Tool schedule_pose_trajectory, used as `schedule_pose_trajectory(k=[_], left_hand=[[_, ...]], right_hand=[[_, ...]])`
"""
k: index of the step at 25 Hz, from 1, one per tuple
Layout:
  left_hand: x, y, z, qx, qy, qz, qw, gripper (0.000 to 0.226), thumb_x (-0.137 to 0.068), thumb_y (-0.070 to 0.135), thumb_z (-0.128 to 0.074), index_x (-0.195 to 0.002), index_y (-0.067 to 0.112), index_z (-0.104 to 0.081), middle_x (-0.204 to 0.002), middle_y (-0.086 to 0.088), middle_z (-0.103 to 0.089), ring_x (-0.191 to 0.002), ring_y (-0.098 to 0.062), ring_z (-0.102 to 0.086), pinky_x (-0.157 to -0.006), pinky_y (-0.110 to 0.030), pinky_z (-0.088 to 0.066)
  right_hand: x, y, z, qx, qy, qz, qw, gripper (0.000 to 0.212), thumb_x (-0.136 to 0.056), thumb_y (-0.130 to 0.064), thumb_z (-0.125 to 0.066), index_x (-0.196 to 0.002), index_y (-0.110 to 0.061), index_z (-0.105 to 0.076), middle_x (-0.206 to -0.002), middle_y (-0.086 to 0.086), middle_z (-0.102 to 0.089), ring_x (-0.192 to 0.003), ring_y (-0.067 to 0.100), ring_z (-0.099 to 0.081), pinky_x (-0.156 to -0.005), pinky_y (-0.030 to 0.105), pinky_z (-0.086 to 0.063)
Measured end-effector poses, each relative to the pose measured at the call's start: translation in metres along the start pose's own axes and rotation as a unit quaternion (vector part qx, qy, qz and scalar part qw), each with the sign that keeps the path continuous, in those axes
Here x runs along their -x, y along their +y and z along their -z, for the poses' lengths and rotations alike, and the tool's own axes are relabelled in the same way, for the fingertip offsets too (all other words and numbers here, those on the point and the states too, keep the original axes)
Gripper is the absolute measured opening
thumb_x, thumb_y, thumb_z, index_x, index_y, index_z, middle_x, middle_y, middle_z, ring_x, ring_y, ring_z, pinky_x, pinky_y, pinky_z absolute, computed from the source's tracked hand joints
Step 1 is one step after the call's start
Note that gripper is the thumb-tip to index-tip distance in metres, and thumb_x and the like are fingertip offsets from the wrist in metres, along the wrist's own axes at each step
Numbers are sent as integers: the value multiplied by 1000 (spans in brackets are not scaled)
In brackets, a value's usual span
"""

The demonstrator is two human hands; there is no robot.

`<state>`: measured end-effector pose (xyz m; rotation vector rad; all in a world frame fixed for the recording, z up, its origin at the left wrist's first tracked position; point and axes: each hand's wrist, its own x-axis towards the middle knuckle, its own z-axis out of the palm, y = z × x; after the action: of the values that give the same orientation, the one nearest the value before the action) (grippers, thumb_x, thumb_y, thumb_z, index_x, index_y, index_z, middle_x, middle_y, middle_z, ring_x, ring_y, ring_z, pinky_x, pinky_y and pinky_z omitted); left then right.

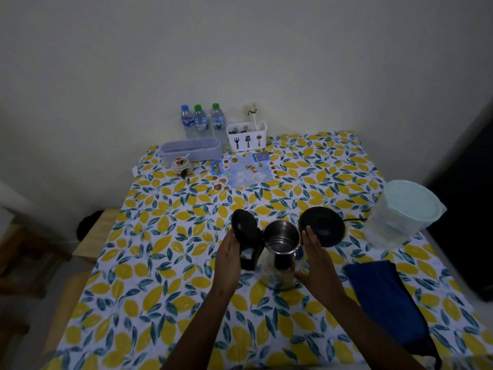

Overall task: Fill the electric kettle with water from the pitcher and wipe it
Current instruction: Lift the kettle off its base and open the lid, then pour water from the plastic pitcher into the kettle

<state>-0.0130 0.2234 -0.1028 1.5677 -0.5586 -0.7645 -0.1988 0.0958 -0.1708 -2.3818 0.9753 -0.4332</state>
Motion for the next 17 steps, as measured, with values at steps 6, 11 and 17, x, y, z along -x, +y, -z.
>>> schedule_pose_trajectory(k=[6, 11, 17], left_hand=[[5, 7, 12, -110, 116, -65, 985, 52, -97, 46, -36, -144, 25, -31, -154, 0, -33, -141, -18, -32, -108, -37, -37], [11, 21, -10, -279, 102, -250, 922, 45, -99, 36, -39, -135, 11, -44, -147, -10, -39, -144, -23, -24, -117, -37, -26], [18, 9, -80, -349, -61, -309, 883, 46, -98, 38, -37, -136, 13, -46, -146, -6, -44, -143, -15, -24, -119, -38, -24]], right_hand=[[9, -11, 1, -2, 14, -13, 1000, 97, -80, -24, -74, -150, -14, -8, -160, 1, 1, -147, 18, 0, -114, 40, -22], [43, -13, 12, -37, 43, -67, 996, 82, -87, -24, -66, -148, -21, -12, -157, -6, -7, -145, 9, -3, -113, 26, -14], [73, 30, 39, -70, 87, -186, 976, 73, -91, -28, -59, -149, -19, -17, -151, -13, -12, -142, 7, -8, -111, 22, -12]])
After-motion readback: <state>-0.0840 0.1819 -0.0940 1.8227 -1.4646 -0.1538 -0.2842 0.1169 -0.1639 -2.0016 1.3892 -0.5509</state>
